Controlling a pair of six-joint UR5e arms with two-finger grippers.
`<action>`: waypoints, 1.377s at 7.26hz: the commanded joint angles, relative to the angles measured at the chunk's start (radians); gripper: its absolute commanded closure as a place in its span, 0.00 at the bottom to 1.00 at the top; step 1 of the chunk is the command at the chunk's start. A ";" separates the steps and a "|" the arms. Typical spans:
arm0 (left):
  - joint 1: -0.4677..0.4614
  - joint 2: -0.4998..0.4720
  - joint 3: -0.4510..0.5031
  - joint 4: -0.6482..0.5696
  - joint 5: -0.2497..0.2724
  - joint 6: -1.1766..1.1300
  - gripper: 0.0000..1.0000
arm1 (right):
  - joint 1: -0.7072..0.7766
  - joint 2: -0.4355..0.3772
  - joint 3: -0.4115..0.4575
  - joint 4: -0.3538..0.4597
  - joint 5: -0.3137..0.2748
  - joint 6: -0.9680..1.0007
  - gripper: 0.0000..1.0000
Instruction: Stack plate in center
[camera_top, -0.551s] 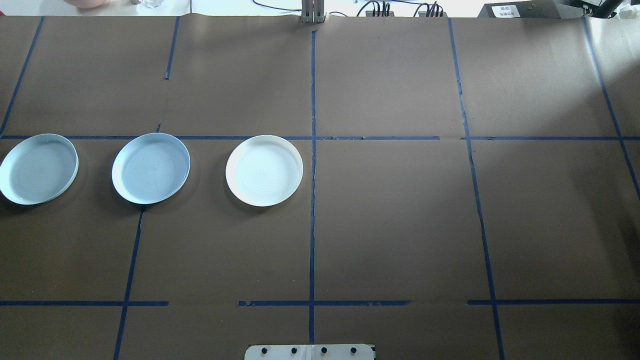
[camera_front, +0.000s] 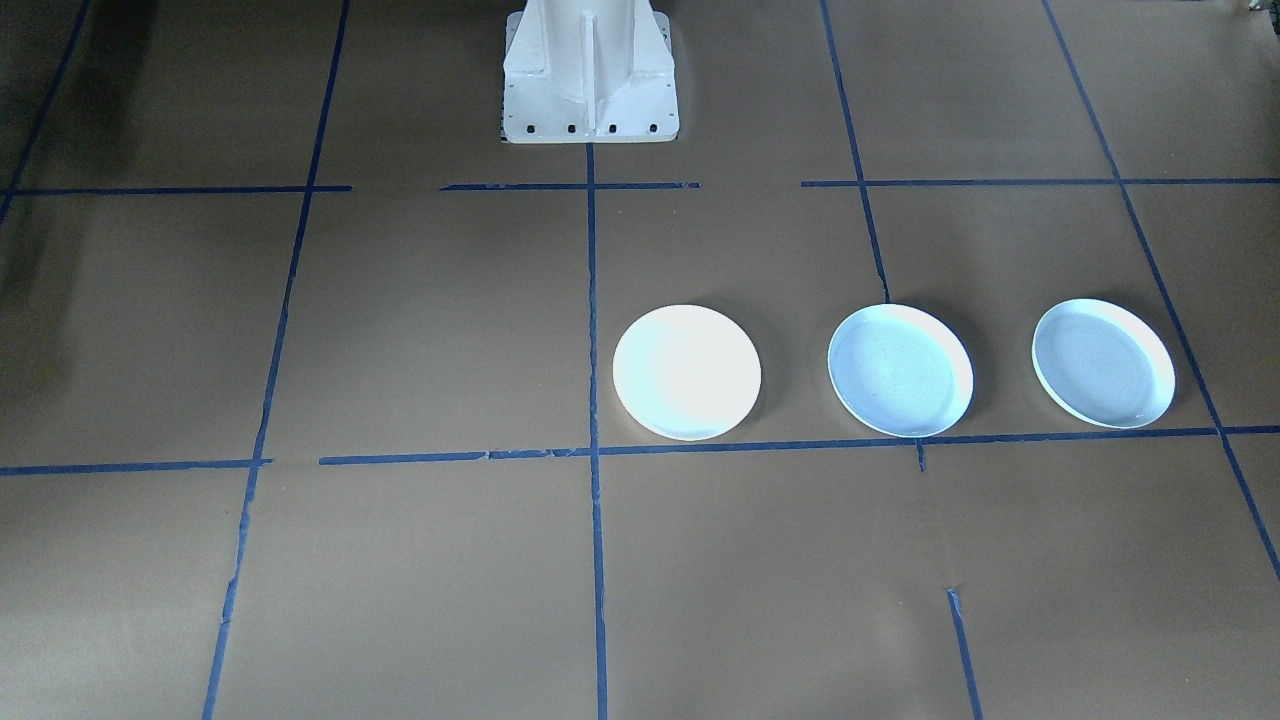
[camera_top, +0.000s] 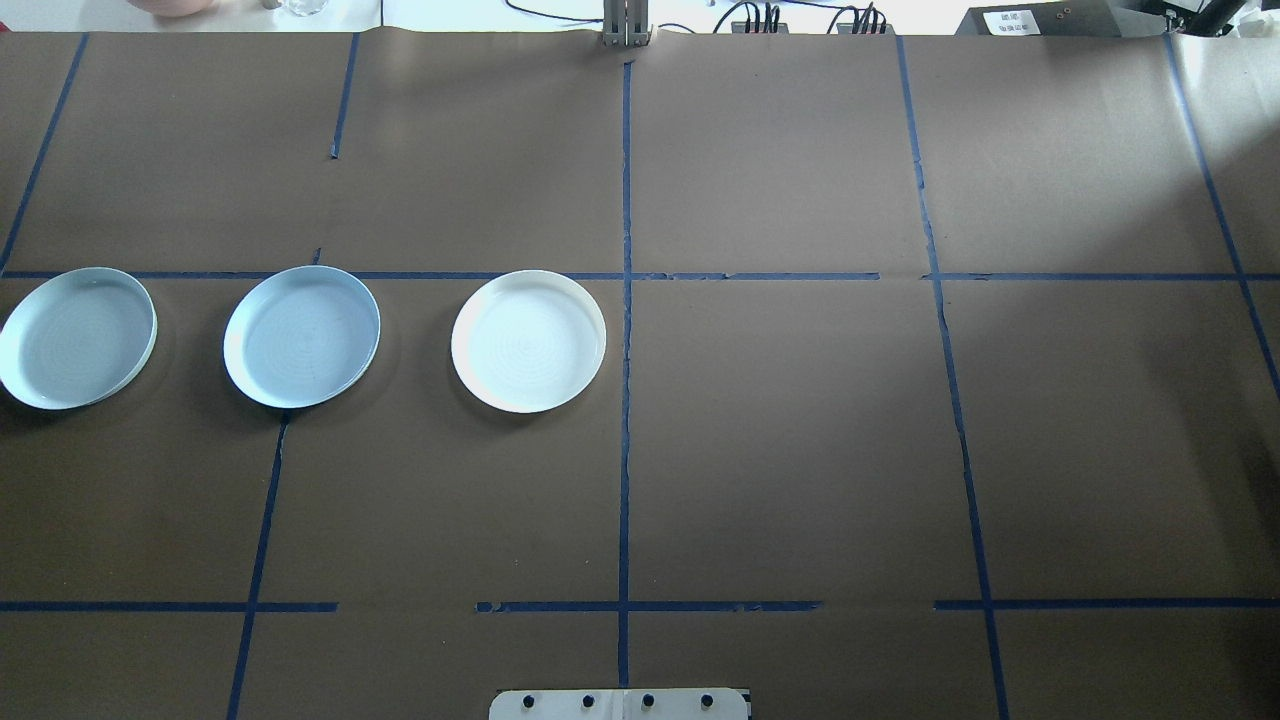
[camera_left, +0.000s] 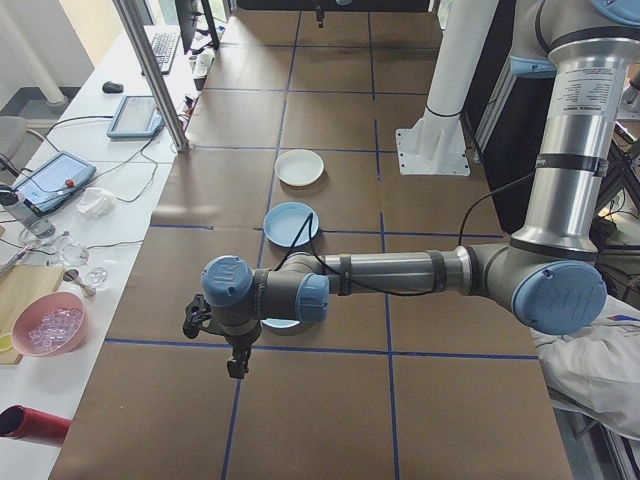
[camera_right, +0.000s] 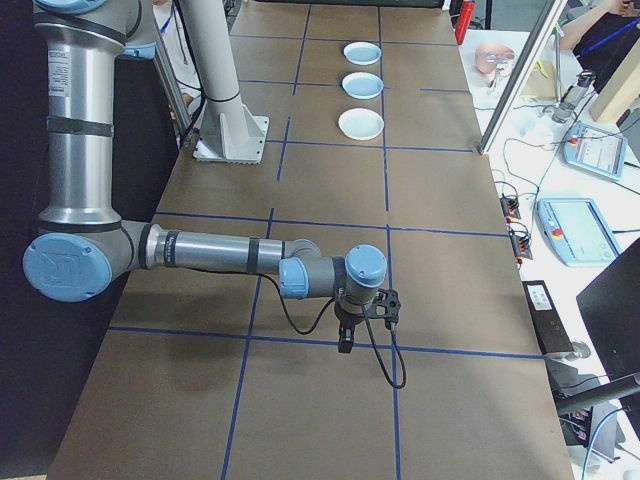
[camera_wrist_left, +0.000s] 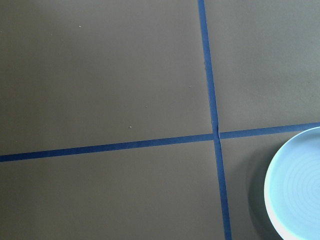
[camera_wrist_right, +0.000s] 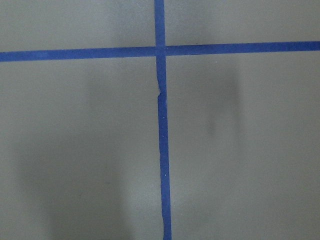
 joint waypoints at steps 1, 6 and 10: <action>0.000 0.000 0.002 -0.002 0.001 0.000 0.00 | -0.001 0.000 0.001 0.000 0.000 0.000 0.00; 0.005 0.052 0.024 -0.204 -0.078 -0.260 0.00 | -0.001 0.000 0.001 0.000 0.000 0.000 0.00; 0.225 -0.015 0.036 -0.216 -0.117 -0.366 0.00 | -0.001 0.000 0.001 0.000 0.000 0.000 0.00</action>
